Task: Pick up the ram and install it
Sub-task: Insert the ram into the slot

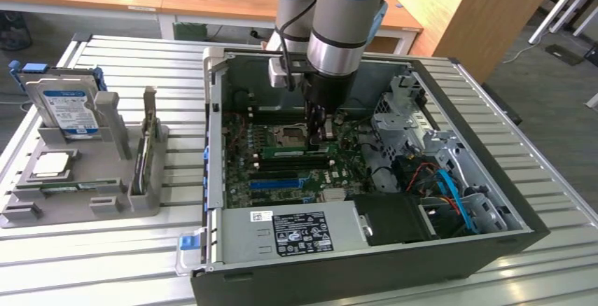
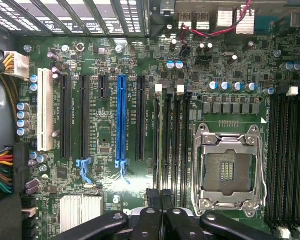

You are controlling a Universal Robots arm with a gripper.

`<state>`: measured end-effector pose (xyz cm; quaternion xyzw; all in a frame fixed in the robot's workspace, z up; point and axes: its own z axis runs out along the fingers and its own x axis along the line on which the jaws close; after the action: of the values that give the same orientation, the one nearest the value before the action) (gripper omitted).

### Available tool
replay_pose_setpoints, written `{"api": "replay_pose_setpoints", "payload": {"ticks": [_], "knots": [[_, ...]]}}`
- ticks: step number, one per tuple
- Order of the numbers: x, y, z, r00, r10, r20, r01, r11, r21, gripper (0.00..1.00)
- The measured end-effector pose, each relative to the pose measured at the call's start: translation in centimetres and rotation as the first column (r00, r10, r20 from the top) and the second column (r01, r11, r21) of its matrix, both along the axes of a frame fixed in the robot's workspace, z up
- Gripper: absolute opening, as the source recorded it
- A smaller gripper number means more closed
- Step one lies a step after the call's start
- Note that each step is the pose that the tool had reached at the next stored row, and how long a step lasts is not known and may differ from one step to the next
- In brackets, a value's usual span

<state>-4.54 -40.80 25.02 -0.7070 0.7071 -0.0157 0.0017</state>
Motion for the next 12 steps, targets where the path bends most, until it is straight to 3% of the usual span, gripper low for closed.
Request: {"api": "replay_pose_setpoints", "payload": {"ticks": [12], "knots": [[0.0,-0.07,-0.4,1.0,0.0,-0.0001,0.0,1.0,0.0001,0.12]]}}
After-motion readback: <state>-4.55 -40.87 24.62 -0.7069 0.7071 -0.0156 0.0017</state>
